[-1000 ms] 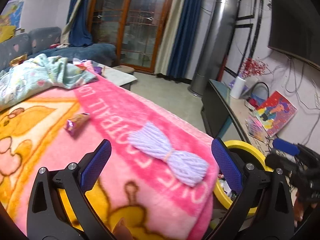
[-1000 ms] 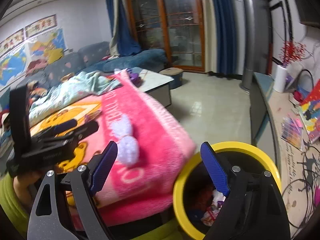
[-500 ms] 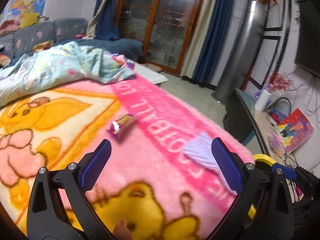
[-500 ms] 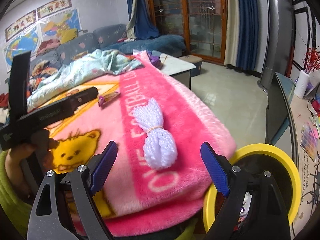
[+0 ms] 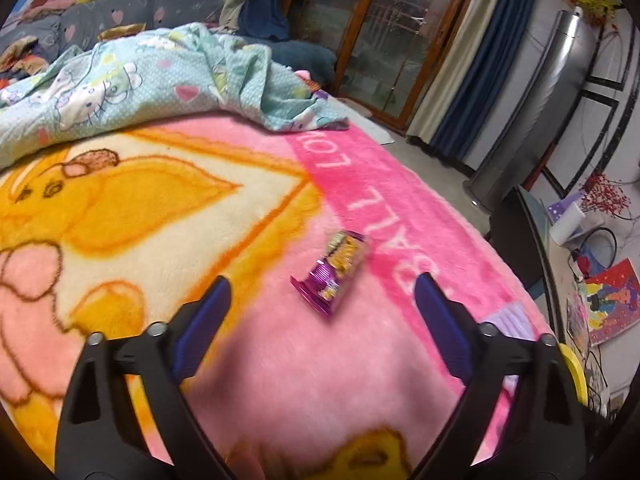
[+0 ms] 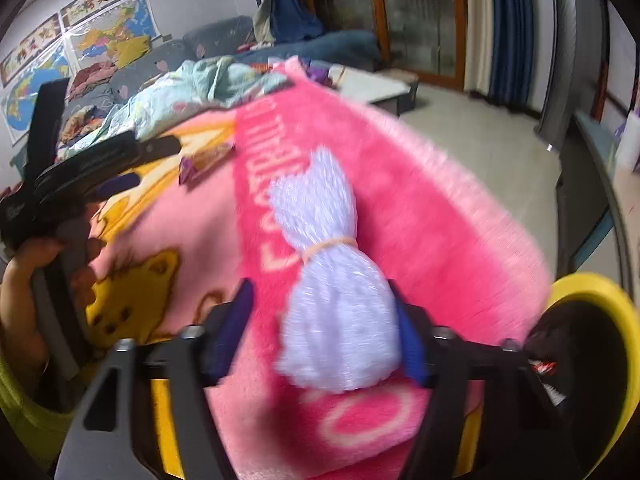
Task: Collect trash
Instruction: 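Grasp the purple snack wrapper with the left gripper while the right gripper grasps the foam mesh bundle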
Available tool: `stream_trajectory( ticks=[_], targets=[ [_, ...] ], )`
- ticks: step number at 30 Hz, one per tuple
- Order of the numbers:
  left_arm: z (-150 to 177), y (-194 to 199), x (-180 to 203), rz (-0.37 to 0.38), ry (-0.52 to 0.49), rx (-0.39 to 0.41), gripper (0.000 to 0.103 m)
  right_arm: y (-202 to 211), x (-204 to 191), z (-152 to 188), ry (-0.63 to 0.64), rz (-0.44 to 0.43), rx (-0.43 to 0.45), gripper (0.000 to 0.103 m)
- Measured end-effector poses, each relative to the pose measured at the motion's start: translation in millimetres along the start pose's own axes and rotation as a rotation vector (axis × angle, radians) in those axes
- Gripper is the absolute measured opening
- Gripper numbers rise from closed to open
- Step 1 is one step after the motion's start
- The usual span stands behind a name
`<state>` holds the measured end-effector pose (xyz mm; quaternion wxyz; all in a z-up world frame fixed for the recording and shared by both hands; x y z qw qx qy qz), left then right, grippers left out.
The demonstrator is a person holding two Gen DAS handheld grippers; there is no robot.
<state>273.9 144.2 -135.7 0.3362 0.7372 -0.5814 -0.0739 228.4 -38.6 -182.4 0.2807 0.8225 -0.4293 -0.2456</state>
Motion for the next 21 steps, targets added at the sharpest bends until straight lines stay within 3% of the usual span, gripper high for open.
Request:
stream_trajectory(
  ticks=[2,4,11,21],
  targets=[
    [0,-7,0,0.004,0.002,-0.012,0.07,1,-2,4,0.03,0.01,0.011,0.039],
    [2,-13,1,0.009,0.001,-0.025,0.07,3,-3,6,0.037,0.006,0.008,0.037],
    [11,-28,6,0.02,-0.001,-0.078,0.036,9,-7,10,0.016,-0.03,-0.011,0.035],
    [20,-18,10,0.063,0.001,-0.083,0.018,15,-22,12,-0.003,-0.091,-0.031,0.031]
  ],
)
Point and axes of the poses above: each gripper's, at about its wrist camera, not at the fingertips, and y roughly against the way its jaws point, x to its right, z to its underside, the point moved 8 cm from there along -y, roughly the way its jaws point, and after that the axes turned 7 degrees about x, right-handed, at the moved point
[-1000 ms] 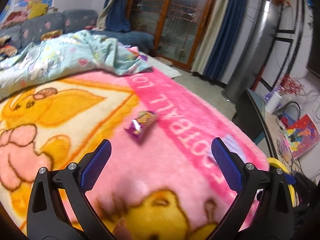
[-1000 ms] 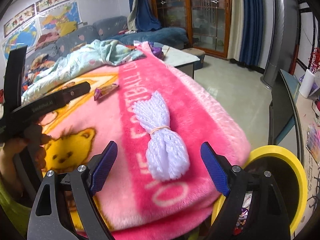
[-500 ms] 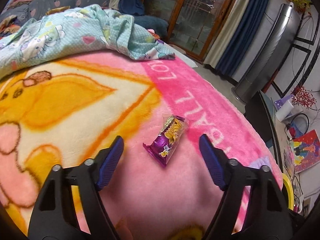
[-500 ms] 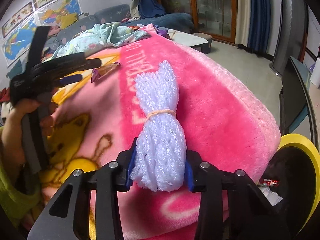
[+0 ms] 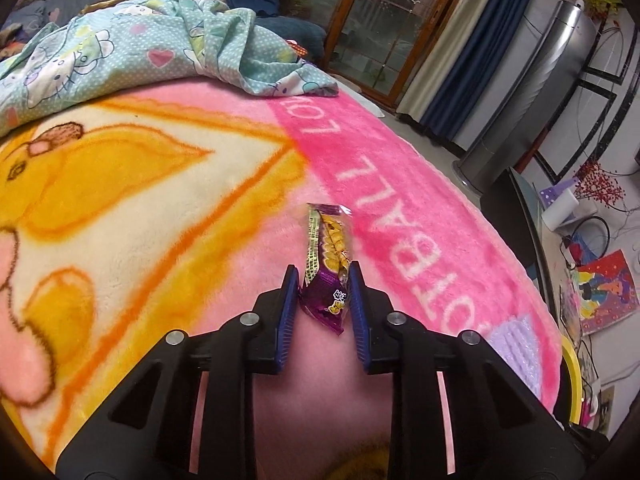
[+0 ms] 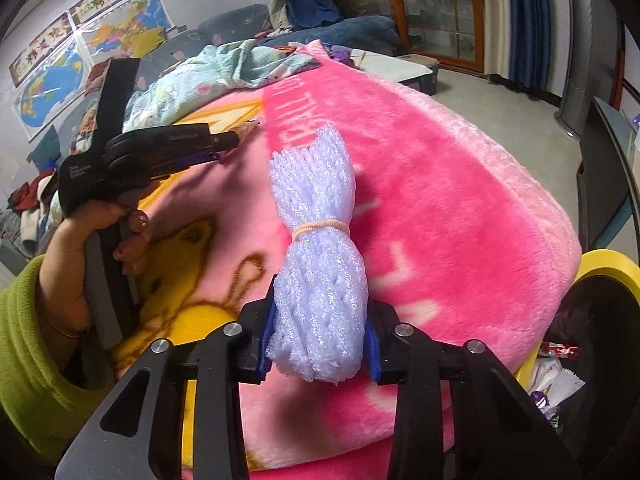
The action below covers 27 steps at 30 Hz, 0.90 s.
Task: Collect trash
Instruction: 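Grasp the purple snack wrapper with the left gripper while the right gripper grasps the foam mesh bundle, then carry the purple wrapper and foam mesh bundle with both grippers over the bin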
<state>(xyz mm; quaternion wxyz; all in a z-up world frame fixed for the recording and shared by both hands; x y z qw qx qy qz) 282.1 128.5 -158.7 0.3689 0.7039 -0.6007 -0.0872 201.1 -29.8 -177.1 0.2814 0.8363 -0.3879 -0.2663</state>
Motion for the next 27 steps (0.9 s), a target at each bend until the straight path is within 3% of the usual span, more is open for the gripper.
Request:
stream_trajectory(
  ticks=[10,27],
  targets=[
    [12,31,19,0.057,-0.028,0.028,0.017,12,-5,0,0.013,-0.026,0.002,0.029],
    [29,64,73,0.15,-0.141,0.06,0.017,51,39,-16,-0.043,0.055,0.082,0.029]
  ],
)
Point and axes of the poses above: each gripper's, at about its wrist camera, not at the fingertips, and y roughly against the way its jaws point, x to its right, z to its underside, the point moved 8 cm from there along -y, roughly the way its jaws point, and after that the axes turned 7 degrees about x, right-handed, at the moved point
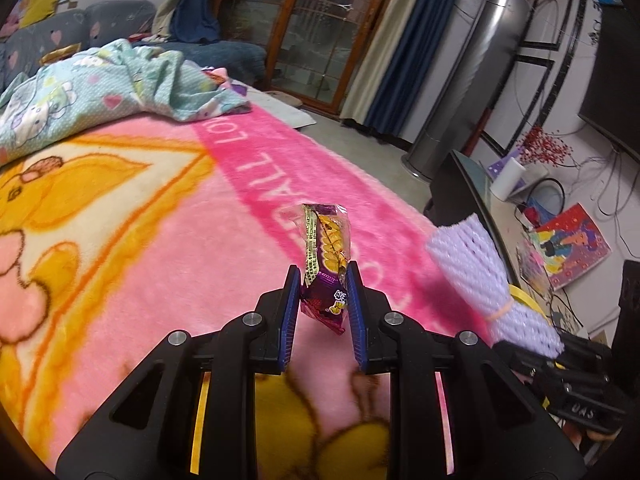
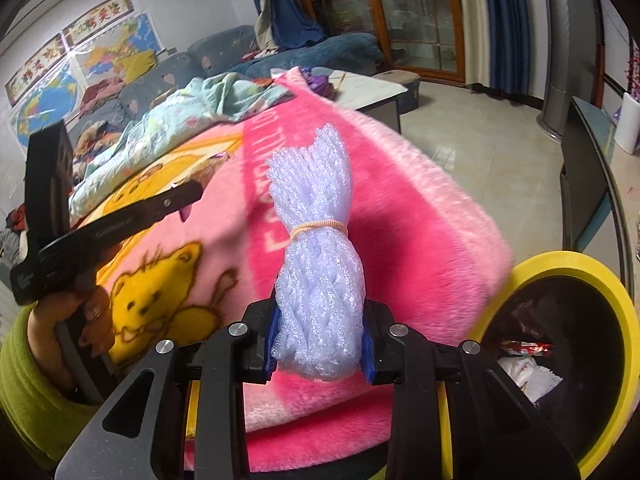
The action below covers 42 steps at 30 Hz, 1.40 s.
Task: Collect trash
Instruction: 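Carry the purple wrapper and foam mesh bundle with both grippers over the bin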
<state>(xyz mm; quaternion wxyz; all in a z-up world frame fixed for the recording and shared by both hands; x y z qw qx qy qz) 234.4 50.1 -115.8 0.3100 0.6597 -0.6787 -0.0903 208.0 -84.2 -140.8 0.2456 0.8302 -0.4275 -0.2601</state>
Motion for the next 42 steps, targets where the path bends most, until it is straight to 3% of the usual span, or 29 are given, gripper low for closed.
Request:
stream_trajectory(
  ticks=[19,42],
  targets=[
    [6,21,63,0.109,-0.095,0.019,0.017,36,38,-7,-0.045,0.077,0.063,0.029],
    [28,26,146,0.243,-0.224,0.001,0.017,88,118,-4,-0.171,0.204,0.147,0.029]
  ],
)
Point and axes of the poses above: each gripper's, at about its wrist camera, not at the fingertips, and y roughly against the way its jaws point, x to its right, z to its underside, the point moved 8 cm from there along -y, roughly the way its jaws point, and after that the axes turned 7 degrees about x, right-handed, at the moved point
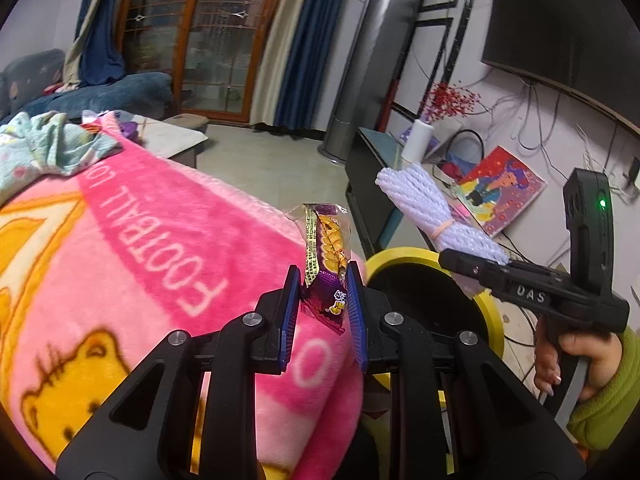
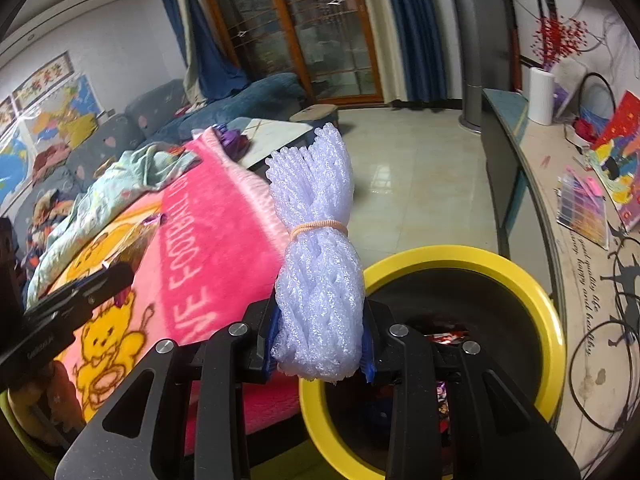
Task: Collect trash
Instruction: 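Carry the purple wrapper and foam mesh bundle with both grippers over the bin, then open the left gripper to drop the purple wrapper while the right gripper drops the foam bundle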
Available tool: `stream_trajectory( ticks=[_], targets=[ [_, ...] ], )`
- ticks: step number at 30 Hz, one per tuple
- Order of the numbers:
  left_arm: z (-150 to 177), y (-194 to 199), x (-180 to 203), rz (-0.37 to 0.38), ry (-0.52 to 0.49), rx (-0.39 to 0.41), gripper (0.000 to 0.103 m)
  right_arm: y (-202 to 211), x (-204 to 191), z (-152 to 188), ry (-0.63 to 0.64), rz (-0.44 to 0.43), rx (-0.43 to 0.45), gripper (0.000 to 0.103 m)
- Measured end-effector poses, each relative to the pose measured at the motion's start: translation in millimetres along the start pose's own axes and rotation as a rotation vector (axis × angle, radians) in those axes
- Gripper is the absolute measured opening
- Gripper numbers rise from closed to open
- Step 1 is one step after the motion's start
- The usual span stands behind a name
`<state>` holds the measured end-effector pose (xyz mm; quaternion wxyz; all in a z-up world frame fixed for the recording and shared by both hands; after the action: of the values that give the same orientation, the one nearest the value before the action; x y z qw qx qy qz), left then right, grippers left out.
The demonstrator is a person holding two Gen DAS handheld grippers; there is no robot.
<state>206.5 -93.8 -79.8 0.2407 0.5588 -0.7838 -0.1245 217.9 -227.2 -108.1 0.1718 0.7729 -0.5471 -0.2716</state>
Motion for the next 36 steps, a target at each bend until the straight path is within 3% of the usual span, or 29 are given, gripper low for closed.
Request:
stream_trajectory(
  ticks=[23,36],
  targets=[
    [21,-22,89,0.135,-0.143,-0.015,0.017,41,105,9,-0.169,0.152,0.08,0.029],
    [43,-43,131,0.198,-0.232,-0.057,0.017,54,139,17,-0.186,0.206,0.103,0.029]
  ],
)
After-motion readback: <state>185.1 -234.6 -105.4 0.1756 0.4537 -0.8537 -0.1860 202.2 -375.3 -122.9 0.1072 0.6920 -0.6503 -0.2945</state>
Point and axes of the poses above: each gripper's, at about its wrist camera, not at the fingertips, and y roughly against the way its jaws point, x to its right, z to its underside, the point moved 8 cm from there along -y, roughly the way its jaws point, and after that the axes turned 7 degrees about x, right-handed, at the moved point
